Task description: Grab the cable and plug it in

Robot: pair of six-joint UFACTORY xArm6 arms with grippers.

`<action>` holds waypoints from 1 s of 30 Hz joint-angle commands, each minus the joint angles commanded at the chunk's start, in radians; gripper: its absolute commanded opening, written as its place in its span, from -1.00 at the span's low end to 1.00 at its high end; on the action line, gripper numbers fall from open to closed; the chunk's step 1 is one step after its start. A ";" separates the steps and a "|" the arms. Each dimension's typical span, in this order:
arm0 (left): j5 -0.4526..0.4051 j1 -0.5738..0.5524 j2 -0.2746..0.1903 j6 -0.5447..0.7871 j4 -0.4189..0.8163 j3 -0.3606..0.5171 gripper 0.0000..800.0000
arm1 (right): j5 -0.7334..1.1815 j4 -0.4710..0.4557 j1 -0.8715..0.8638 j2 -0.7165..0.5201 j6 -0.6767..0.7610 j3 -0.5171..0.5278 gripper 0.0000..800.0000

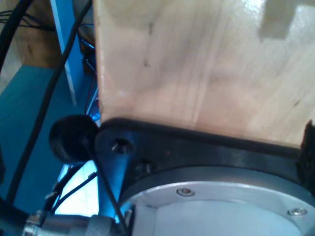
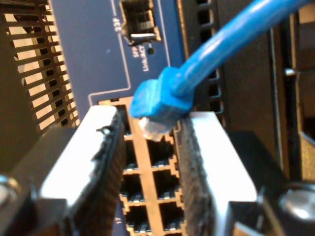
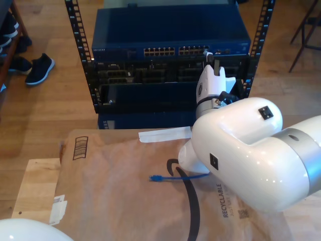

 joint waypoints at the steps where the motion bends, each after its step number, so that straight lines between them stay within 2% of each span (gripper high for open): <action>1: 0.000 0.000 0.000 0.000 0.002 0.000 1.00 | 0.000 0.000 0.000 0.002 0.000 -0.003 -0.53; 12: 0.000 0.000 0.000 0.000 0.000 0.000 1.00 | 0.000 0.000 -0.029 0.003 0.002 -0.002 -0.51; 14: 0.000 0.000 0.000 0.000 0.000 0.000 1.00 | 0.000 0.000 -0.029 0.003 0.002 -0.003 -0.64; 16: 0.000 0.000 0.000 0.000 0.000 0.000 1.00 | 0.000 -0.002 -0.029 0.003 0.026 -0.003 -0.91; 18: 0.000 0.000 0.000 0.000 0.000 0.000 1.00 | -0.002 -0.003 -0.029 0.002 0.049 0.000 -1.00; 24: 0.000 0.000 0.000 0.000 0.002 0.000 1.00 | -0.008 -0.006 -0.025 -0.023 0.052 0.025 -1.00; 30: 0.000 0.000 0.000 0.000 0.000 0.000 1.00 | -0.028 0.006 0.026 -0.095 0.043 0.144 -1.00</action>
